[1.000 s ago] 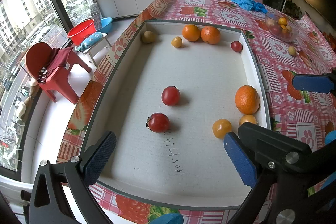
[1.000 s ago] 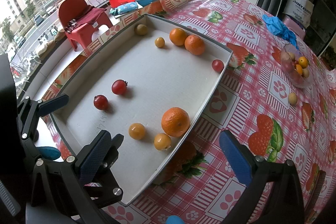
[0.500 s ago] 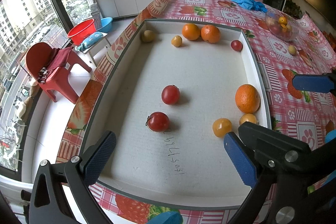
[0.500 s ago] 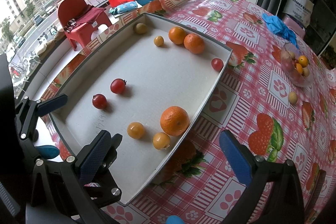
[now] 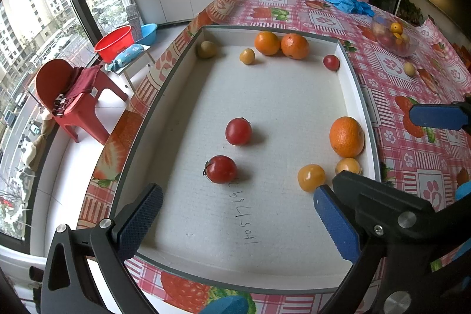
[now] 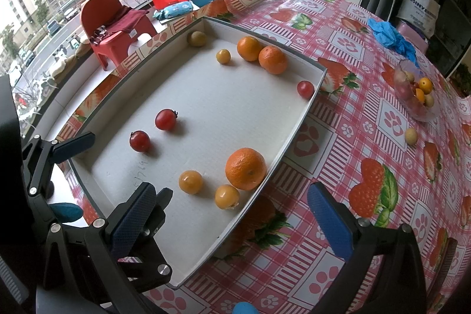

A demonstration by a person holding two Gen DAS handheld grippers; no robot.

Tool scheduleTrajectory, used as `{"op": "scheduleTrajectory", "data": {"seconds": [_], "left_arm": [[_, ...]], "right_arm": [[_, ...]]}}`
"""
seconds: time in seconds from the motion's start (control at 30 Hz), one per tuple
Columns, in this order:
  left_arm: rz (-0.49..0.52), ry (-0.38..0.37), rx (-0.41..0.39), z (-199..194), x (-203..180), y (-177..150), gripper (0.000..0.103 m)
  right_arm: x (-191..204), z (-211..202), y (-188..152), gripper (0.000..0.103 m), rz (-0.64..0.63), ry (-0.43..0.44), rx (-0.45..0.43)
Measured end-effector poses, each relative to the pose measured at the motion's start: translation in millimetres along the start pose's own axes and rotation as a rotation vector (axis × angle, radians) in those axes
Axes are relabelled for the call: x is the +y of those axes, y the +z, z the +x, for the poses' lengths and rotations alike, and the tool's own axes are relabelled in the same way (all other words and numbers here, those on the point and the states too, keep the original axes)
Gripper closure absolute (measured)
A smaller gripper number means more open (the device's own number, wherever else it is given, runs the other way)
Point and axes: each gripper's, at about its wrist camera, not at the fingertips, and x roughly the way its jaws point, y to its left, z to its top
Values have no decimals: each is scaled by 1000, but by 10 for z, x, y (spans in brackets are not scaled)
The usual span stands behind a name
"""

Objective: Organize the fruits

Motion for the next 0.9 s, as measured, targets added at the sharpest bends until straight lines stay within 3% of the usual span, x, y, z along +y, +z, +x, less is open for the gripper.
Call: {"op": "scheduleTrajectory", "data": {"seconds": [0.9], "left_arm": [[15,13,-13,-13,2,-16,0]], "right_arm": [[10,0,-1,0,-1,0,0]]}}
